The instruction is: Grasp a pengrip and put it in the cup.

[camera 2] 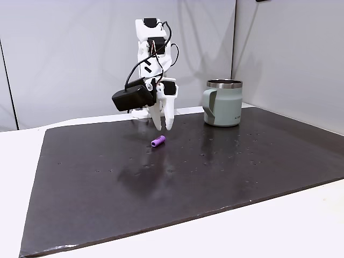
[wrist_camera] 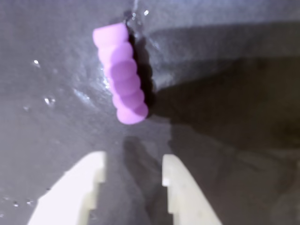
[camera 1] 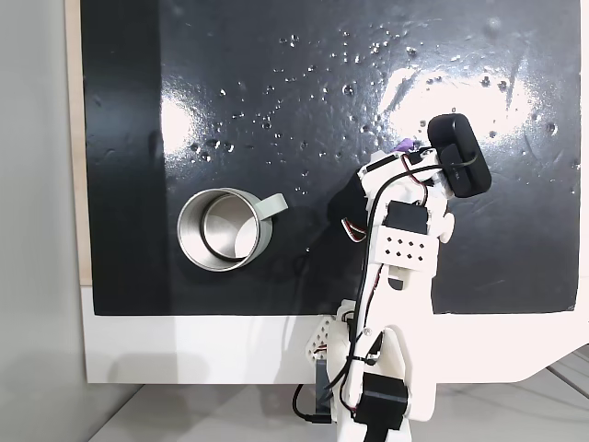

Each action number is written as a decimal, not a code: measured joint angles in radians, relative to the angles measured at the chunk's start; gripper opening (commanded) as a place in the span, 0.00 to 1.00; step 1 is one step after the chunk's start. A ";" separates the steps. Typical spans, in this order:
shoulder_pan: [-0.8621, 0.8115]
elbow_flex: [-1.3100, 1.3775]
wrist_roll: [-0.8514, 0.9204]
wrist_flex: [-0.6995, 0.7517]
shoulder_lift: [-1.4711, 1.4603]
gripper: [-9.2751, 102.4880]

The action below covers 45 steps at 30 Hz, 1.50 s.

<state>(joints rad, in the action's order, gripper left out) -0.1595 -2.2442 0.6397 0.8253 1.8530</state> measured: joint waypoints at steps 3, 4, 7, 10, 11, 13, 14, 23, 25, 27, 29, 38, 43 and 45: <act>-0.009 0.034 0.026 -0.002 -0.038 0.28; -0.012 0.048 0.034 -0.002 -0.052 0.28; -0.026 0.094 0.069 -0.002 -0.101 0.28; -0.040 0.137 0.103 -0.002 -0.138 0.28; -0.044 0.150 0.110 -0.002 -0.152 0.28; -0.057 0.181 0.120 -0.002 -0.184 0.28; -0.061 0.198 0.123 -0.002 -0.201 0.28; -0.084 0.324 0.147 0.014 -0.350 0.28; -0.084 0.330 0.155 0.025 -0.367 0.28; -0.084 0.330 0.170 0.043 -0.377 0.26; -0.083 0.331 0.196 0.066 -0.385 0.23; -0.069 0.362 0.233 0.095 -0.403 0.08; -0.055 0.362 0.195 0.115 -0.388 0.08; -0.035 0.362 0.161 0.146 -0.350 0.08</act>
<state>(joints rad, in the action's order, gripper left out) -0.1948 -1.8822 0.8007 0.9710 1.5033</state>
